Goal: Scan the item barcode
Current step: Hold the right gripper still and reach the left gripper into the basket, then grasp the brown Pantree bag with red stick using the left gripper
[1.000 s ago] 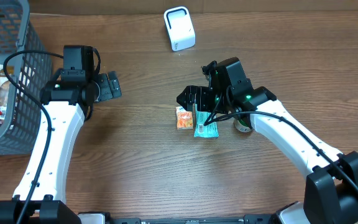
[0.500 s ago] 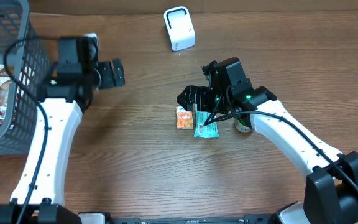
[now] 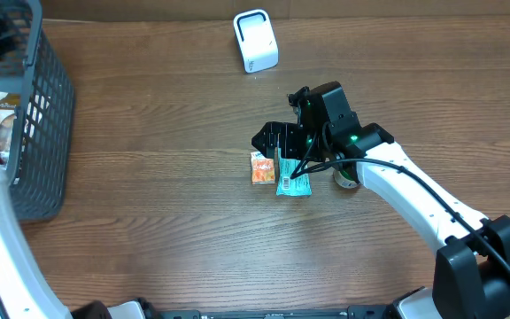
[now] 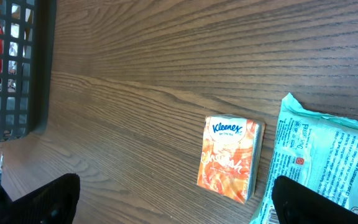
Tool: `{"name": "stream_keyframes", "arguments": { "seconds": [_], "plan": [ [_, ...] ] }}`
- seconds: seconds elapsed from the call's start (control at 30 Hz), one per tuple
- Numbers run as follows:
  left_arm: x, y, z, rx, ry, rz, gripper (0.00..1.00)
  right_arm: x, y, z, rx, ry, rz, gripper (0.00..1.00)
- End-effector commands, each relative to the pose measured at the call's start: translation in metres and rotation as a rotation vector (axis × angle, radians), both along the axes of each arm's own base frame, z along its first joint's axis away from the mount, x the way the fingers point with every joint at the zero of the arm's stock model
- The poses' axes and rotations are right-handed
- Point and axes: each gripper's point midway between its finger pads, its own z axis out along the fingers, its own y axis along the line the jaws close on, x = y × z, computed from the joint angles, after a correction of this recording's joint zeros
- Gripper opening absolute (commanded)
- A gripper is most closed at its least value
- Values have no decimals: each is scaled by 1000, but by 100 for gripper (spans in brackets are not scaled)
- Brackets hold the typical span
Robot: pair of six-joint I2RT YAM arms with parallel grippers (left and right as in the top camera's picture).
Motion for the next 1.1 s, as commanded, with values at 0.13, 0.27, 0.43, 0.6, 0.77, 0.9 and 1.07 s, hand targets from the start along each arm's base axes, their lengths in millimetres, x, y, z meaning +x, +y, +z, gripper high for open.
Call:
{"name": "stream_keyframes", "arguments": {
  "seconds": [0.13,0.27,0.43,0.6,0.77,0.9,1.07],
  "plan": [
    [5,88,-112,-52,338,-9,100,7,0,16,12,-48,-3,100],
    [7,109,-163,-110,454,-54,100,7,0,16,12,-48,-3,100],
    [18,119,-224,-149,583,-161,100,7,0,16,12,-48,-3,100],
    [28,115,-284,-213,686,-273,100,7,0,16,12,-48,-3,100],
    [25,121,-339,-283,787,-262,100,7,0,16,12,-48,-3,100],
    [23,123,-370,-313,841,-269,100,7,0,16,12,-48,-3,100],
    [23,119,-399,-346,886,-302,100,7,0,16,12,-48,-3,100]
  ]
}}
